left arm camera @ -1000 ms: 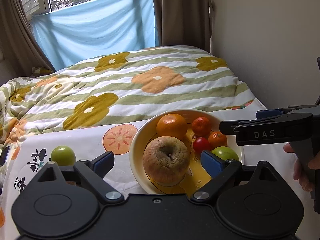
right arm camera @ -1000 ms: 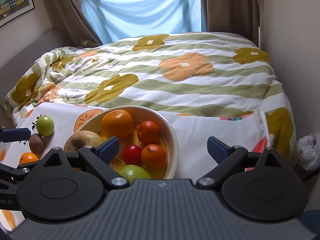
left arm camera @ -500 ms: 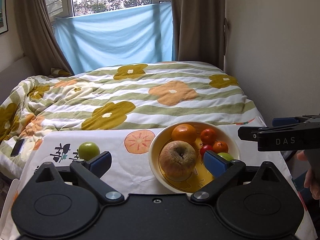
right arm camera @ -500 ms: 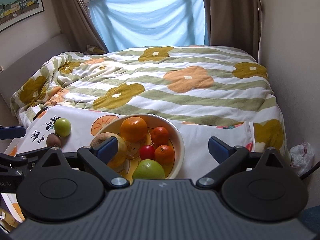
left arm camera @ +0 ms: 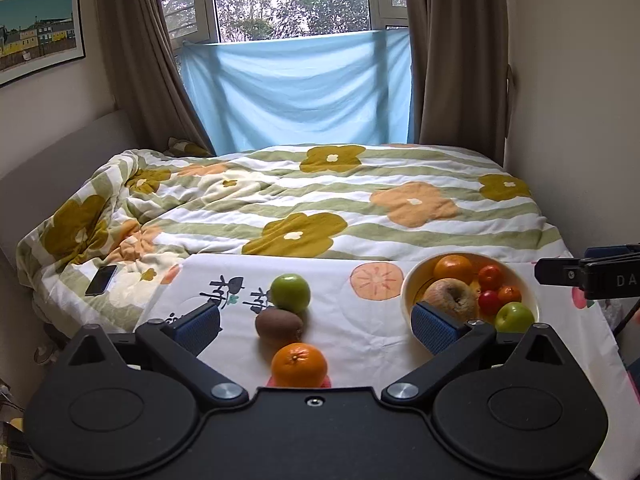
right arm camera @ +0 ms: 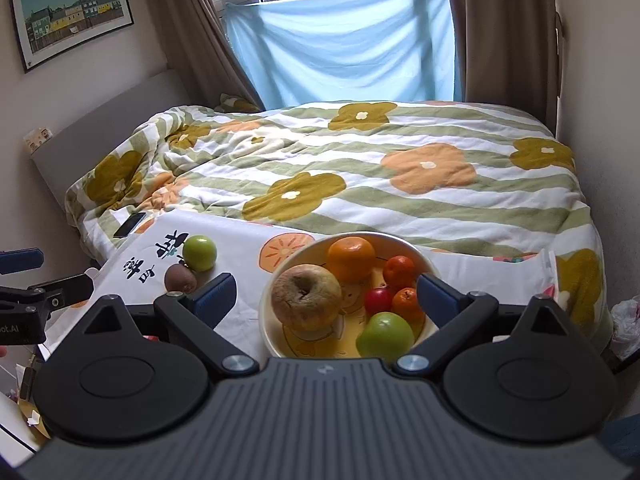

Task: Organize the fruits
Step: 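Move the left tool to the large orange while the right tool approaches a cherry tomato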

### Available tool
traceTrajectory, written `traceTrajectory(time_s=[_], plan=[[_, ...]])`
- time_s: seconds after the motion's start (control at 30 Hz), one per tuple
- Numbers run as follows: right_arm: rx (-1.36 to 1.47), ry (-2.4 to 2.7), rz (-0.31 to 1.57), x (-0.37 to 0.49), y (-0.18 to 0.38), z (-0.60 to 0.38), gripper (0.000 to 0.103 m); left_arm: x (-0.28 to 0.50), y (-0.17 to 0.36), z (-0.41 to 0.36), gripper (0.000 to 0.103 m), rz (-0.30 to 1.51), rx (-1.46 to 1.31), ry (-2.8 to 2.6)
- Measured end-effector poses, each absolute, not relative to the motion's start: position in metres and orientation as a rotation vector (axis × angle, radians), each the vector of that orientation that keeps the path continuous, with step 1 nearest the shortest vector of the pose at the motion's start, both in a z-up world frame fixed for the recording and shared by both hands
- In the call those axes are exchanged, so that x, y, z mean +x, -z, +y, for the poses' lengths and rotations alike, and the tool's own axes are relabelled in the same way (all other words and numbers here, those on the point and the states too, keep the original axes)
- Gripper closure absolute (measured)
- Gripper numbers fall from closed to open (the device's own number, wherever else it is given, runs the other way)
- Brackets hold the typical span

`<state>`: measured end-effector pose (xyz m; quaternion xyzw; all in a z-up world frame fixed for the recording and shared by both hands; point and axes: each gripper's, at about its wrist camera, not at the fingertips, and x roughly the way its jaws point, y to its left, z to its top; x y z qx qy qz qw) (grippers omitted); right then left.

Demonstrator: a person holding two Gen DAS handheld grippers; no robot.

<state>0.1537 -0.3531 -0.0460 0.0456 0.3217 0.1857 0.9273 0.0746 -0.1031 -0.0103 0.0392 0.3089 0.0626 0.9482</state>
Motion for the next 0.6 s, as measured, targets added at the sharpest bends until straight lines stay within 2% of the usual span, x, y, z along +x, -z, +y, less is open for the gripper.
traceTrajectory(time_s=[0.33,0.6], plan=[[0.141,-0.301,0.702,0.139,0.063,-0.302,0.0,0.096,0.025,-0.024,0.0,0.713,0.117,-0.055],[0.138,-0.221,0.749,0.126,0.083,-0.252,0.0,0.137,0.05,0.005,0.0,0.822,0.133,0.126]])
